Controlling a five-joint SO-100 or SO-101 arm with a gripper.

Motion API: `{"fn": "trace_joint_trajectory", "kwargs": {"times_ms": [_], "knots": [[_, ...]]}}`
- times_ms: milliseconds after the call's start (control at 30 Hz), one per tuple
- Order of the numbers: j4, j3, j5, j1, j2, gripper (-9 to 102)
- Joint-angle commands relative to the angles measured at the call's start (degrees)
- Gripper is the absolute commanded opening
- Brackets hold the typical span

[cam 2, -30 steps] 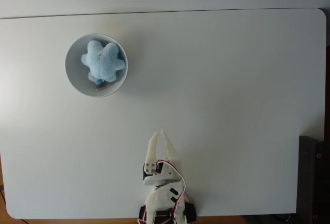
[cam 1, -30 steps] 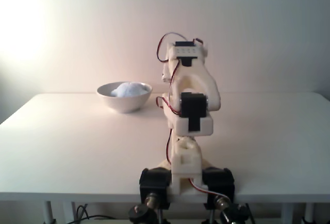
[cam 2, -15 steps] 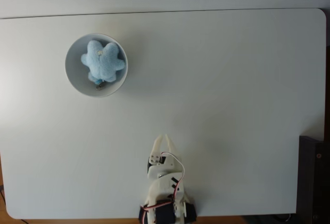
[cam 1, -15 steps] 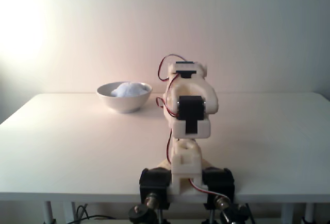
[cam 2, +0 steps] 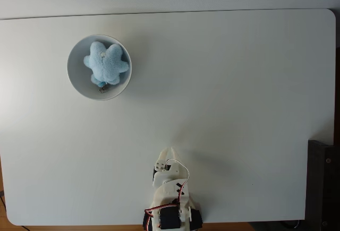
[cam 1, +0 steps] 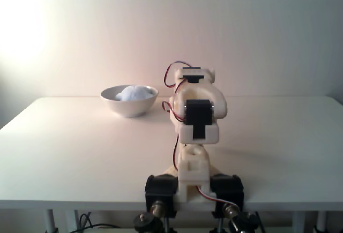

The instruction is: Grasp a skyblue doll and put it into the bowl.

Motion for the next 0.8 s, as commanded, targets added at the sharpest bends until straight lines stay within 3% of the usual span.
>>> {"fn": "trace_joint_trajectory", "kwargs": {"times_ms": [0,767], "knots": [[0.4,0.0,0.4,-0.1,17.1,0],[-0.1,0.0,0.4,0.2,17.1,0]]}}
